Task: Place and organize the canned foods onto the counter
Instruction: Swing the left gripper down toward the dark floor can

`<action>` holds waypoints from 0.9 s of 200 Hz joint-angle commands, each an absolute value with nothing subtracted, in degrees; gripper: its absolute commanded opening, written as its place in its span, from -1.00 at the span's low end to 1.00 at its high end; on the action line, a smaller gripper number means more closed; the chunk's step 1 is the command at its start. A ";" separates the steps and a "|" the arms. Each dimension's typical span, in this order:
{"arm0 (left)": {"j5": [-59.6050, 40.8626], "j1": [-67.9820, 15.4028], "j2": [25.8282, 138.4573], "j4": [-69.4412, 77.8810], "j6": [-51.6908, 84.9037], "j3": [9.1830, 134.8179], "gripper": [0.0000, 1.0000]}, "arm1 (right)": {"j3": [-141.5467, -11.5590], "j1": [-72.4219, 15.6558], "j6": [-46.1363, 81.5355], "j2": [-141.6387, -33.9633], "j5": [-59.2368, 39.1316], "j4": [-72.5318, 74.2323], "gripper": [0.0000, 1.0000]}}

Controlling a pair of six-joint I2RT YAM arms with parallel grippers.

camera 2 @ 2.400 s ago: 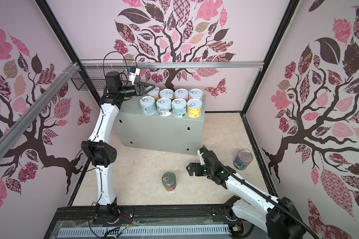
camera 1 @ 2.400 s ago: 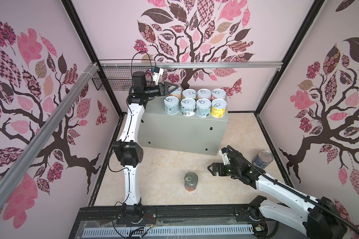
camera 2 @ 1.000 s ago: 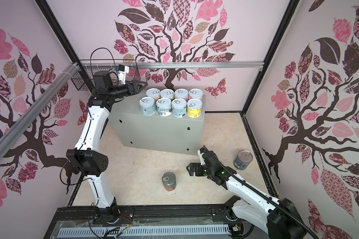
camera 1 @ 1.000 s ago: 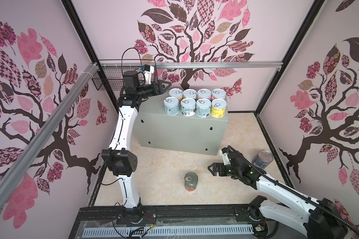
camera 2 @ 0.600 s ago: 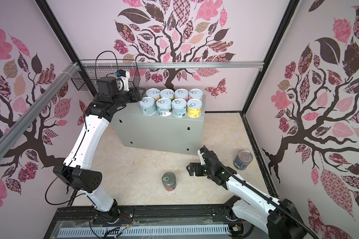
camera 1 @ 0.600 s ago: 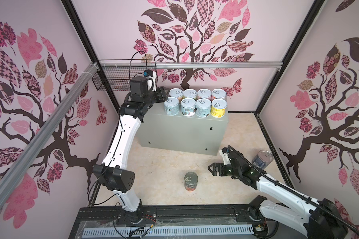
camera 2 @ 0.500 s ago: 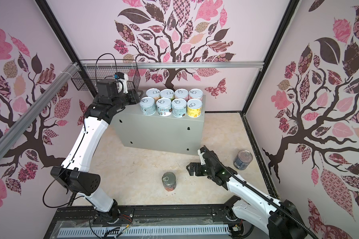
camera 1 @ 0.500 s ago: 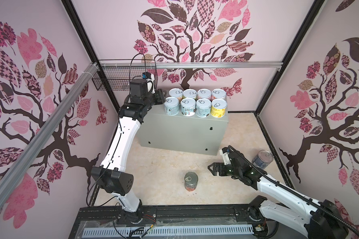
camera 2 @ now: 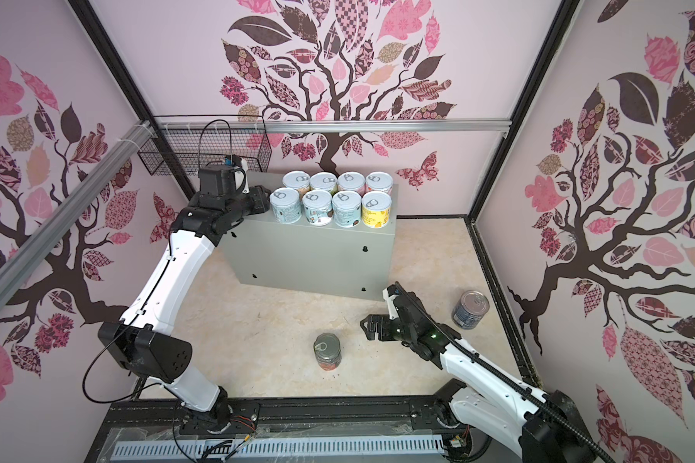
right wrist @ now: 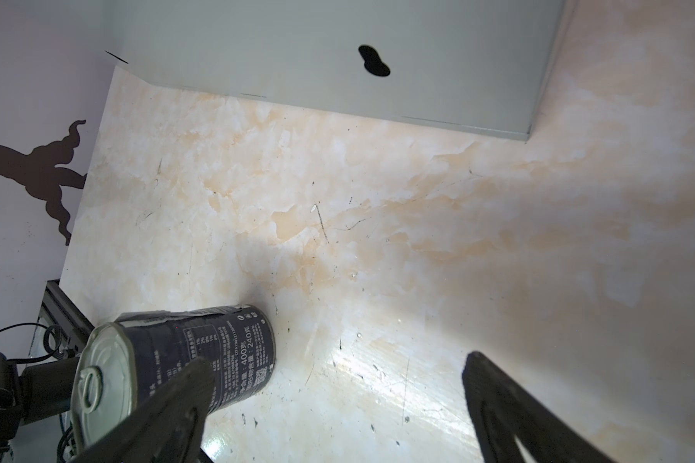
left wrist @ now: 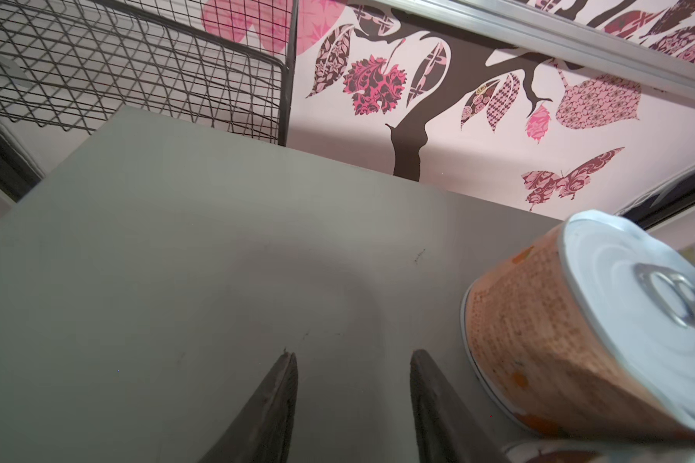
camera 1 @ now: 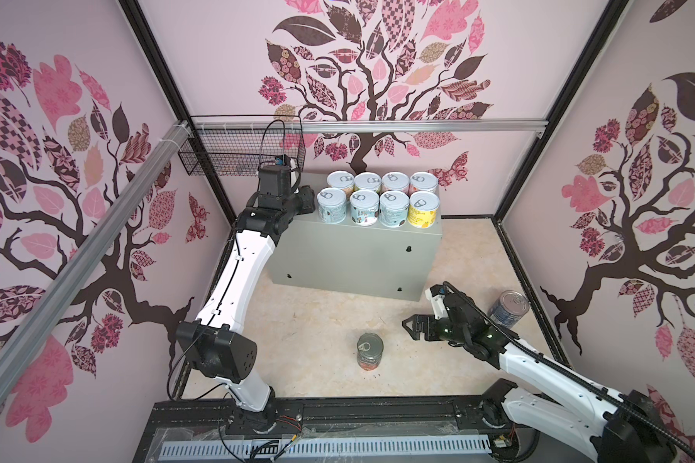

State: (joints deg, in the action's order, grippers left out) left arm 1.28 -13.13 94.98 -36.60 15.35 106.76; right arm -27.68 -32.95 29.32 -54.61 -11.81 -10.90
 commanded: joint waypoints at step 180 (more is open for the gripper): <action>5.45 -15.30 91.57 -43.39 13.38 109.12 0.67 | -30.16 -33.22 29.11 -51.72 -9.56 -14.03 1.00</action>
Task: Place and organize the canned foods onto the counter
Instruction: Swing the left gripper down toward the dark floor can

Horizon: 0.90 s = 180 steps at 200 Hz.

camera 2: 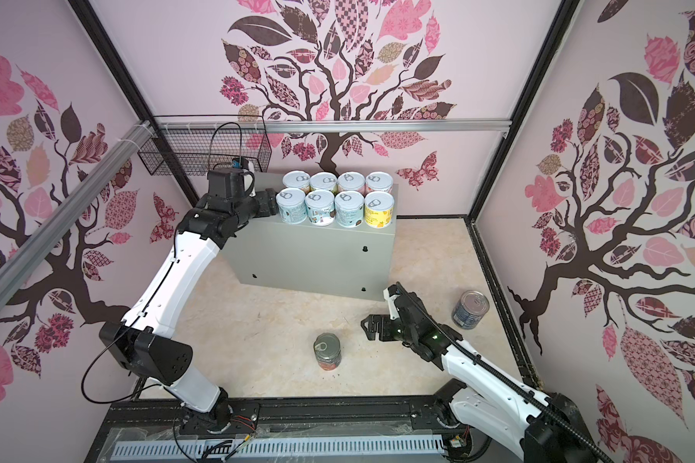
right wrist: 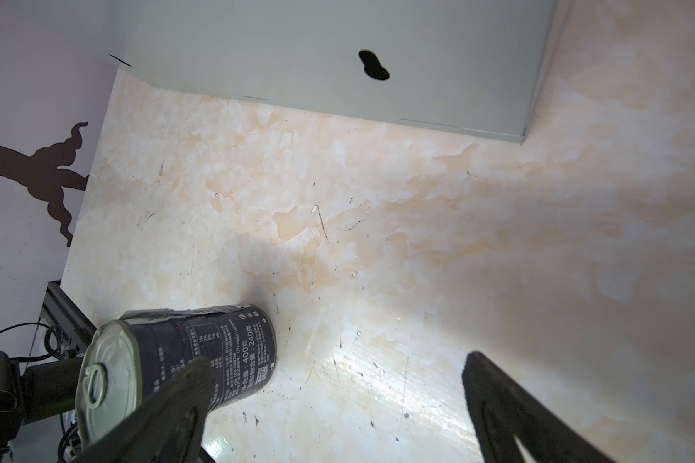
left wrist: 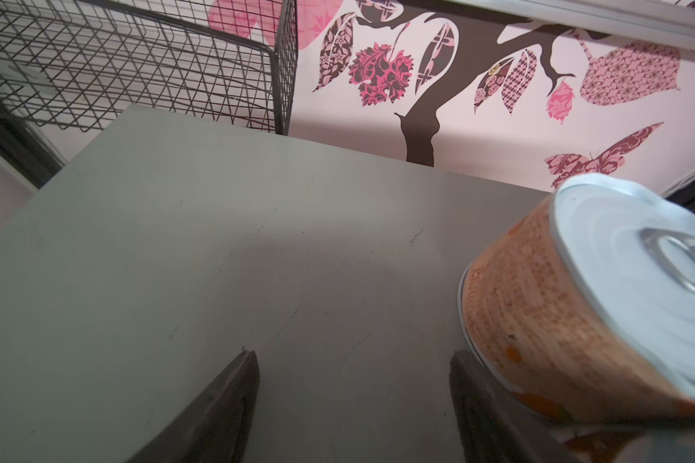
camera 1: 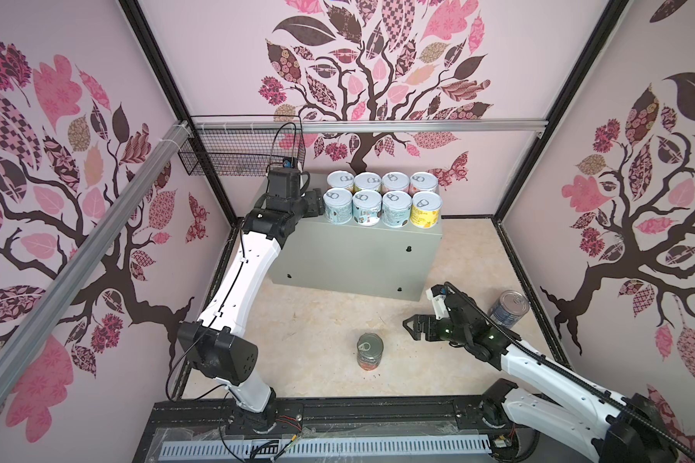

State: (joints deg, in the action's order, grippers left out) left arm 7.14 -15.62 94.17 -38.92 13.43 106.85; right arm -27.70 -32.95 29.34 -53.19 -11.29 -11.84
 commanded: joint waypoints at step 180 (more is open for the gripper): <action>1.84 -34.66 57.25 -56.52 10.18 75.47 0.96 | -38.12 -33.22 29.60 -43.37 -2.07 -29.72 1.00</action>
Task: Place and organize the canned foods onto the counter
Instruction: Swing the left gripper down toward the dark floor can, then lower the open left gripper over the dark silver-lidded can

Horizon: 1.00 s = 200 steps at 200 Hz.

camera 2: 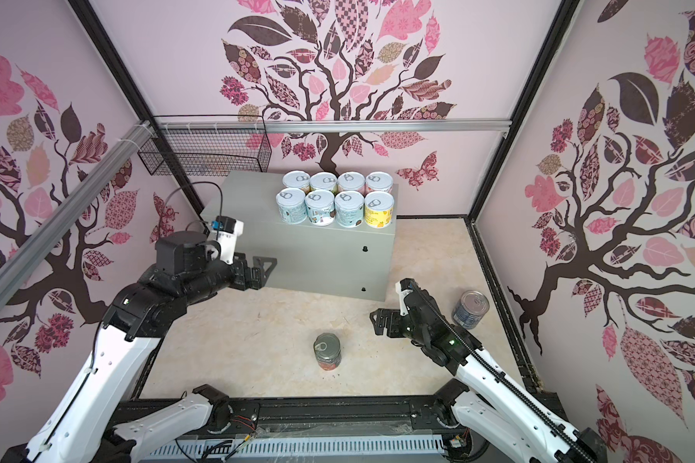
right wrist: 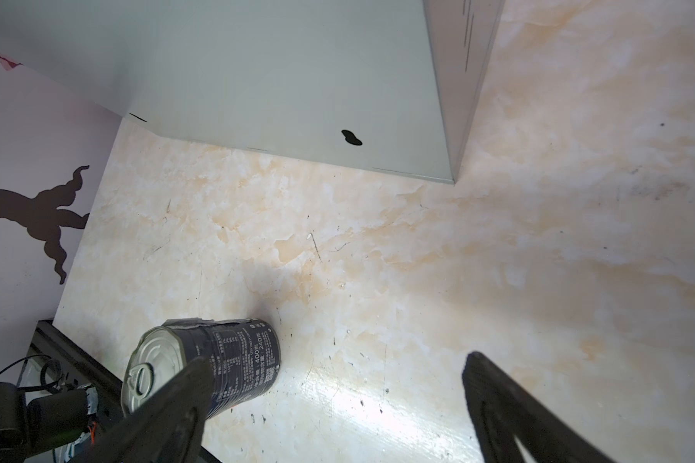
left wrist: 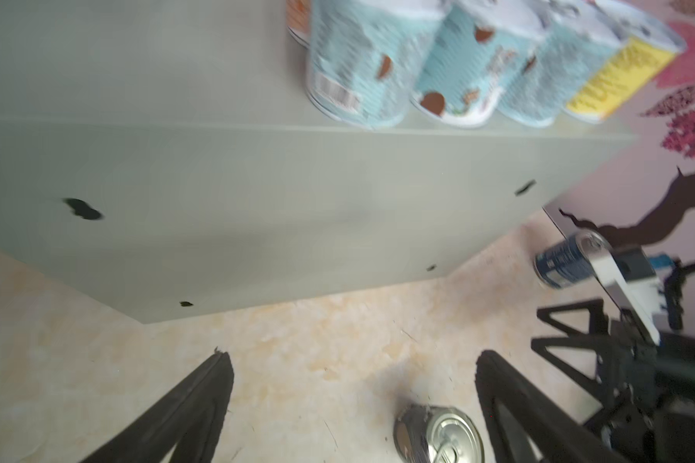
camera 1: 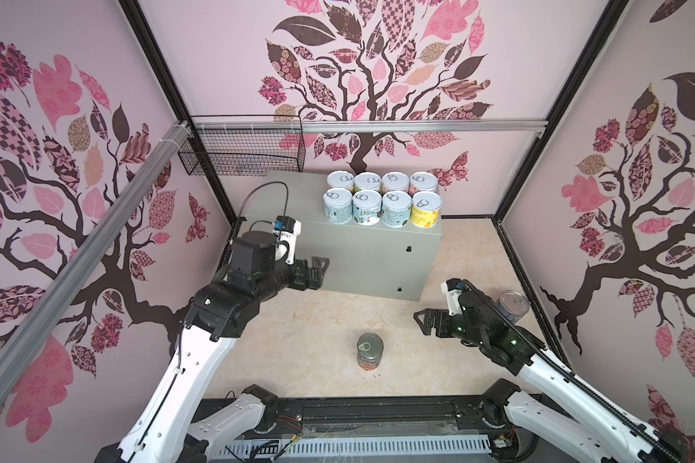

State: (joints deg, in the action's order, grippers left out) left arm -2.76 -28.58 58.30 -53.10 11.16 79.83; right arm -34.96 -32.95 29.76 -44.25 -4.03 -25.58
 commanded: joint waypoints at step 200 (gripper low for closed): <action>7.80 -58.37 38.29 -27.40 33.15 27.68 0.96 | -34.89 -33.15 30.85 -53.17 -9.26 -20.61 1.00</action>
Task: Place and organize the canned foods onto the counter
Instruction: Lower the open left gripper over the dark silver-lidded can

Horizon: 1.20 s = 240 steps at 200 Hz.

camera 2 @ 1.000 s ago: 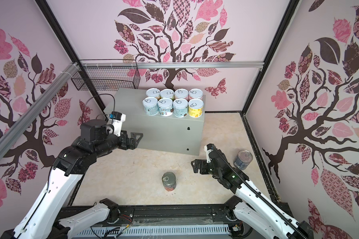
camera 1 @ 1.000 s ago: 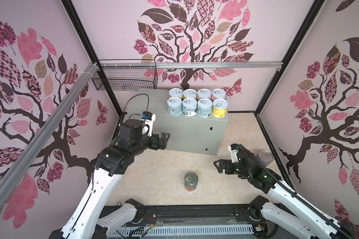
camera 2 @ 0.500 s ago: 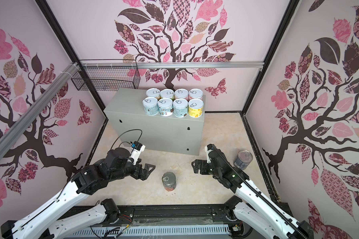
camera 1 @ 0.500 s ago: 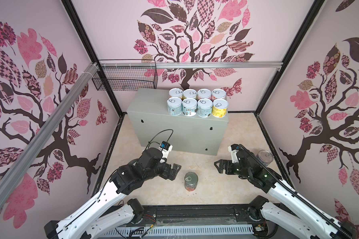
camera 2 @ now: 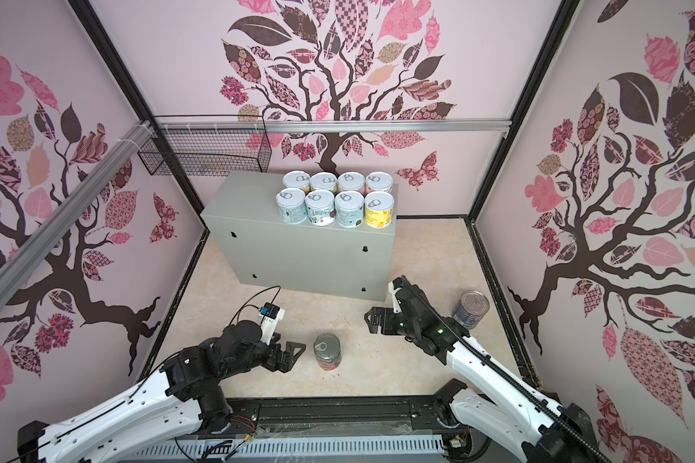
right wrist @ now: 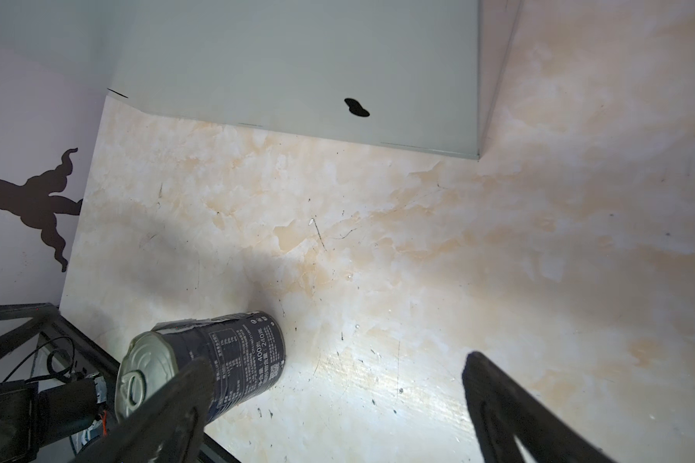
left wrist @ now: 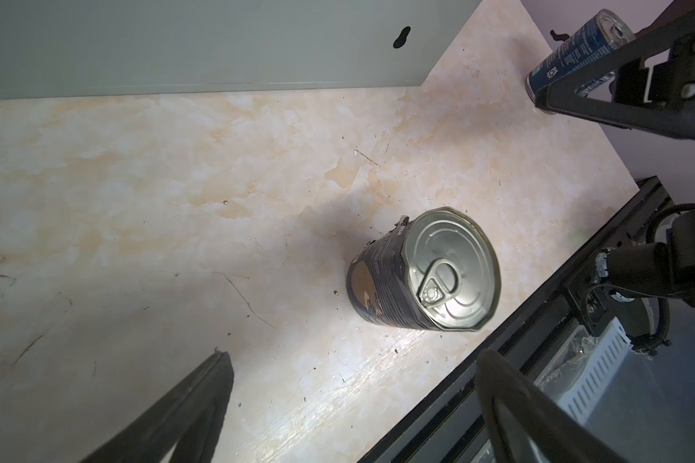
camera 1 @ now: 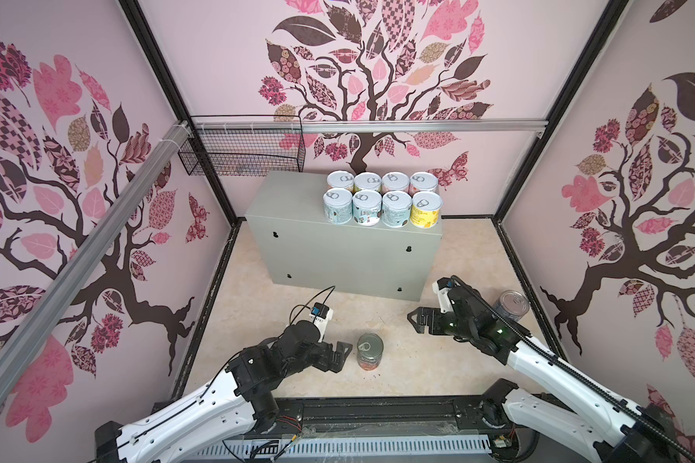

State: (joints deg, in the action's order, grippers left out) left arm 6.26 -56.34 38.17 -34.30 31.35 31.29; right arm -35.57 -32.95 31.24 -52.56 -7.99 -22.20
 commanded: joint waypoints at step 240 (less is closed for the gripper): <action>14.91 -68.32 55.77 23.29 16.82 8.32 0.96 | -31.23 -33.16 30.52 -54.08 -13.97 -15.32 1.00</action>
State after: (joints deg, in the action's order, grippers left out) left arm 13.19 -68.27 53.63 13.32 19.31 10.66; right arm -31.31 -32.93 31.22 -53.74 -13.04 -16.21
